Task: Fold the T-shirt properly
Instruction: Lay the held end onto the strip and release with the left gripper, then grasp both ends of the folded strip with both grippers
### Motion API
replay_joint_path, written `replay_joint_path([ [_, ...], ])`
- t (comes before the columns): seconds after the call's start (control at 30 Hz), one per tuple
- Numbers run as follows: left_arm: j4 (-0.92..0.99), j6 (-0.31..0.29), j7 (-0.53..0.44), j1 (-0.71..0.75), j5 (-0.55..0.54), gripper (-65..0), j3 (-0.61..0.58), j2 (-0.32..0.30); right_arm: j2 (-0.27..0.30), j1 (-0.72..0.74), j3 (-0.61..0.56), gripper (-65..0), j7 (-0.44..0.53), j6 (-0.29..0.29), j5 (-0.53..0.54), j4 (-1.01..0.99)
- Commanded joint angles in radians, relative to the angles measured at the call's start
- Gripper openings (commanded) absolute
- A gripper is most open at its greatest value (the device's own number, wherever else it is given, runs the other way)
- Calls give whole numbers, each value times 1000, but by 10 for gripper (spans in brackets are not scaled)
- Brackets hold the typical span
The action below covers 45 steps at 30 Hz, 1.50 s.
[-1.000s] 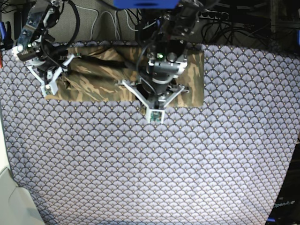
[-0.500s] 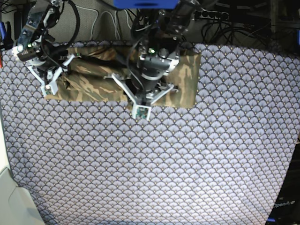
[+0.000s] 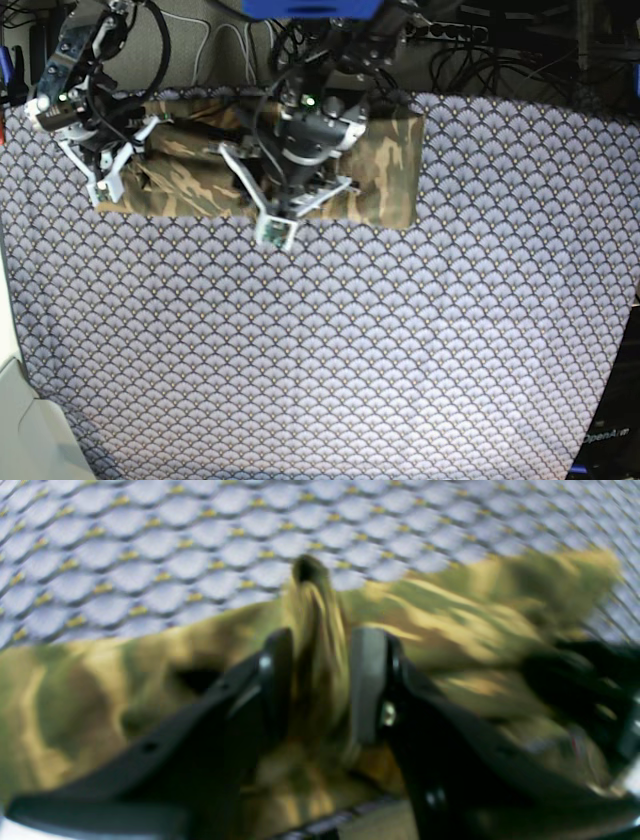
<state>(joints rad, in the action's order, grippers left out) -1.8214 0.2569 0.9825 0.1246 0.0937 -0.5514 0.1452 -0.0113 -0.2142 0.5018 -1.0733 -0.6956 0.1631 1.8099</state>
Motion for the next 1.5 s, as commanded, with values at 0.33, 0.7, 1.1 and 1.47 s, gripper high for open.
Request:
replay_joint_path([
  [0.33, -133, 6, -24, -27, 13, -496, 55, 12, 9, 6, 1, -461, 12, -3, 8, 15],
  [0.7, 24, 3, -15, -47, -93, -645, 181, 12, 10, 25, -27, -464, 12, -3, 8, -34],
  [1.1, 90, 9, -4, -88, -329, -642, -19, -158, 55, 63, -18, -462, 12, -3, 8, -28],
  [1.47, -76, 9, 89, -139, -504, -645, -11, -243, 103, 108, 16, -460, 11, -3, 11, -26],
])
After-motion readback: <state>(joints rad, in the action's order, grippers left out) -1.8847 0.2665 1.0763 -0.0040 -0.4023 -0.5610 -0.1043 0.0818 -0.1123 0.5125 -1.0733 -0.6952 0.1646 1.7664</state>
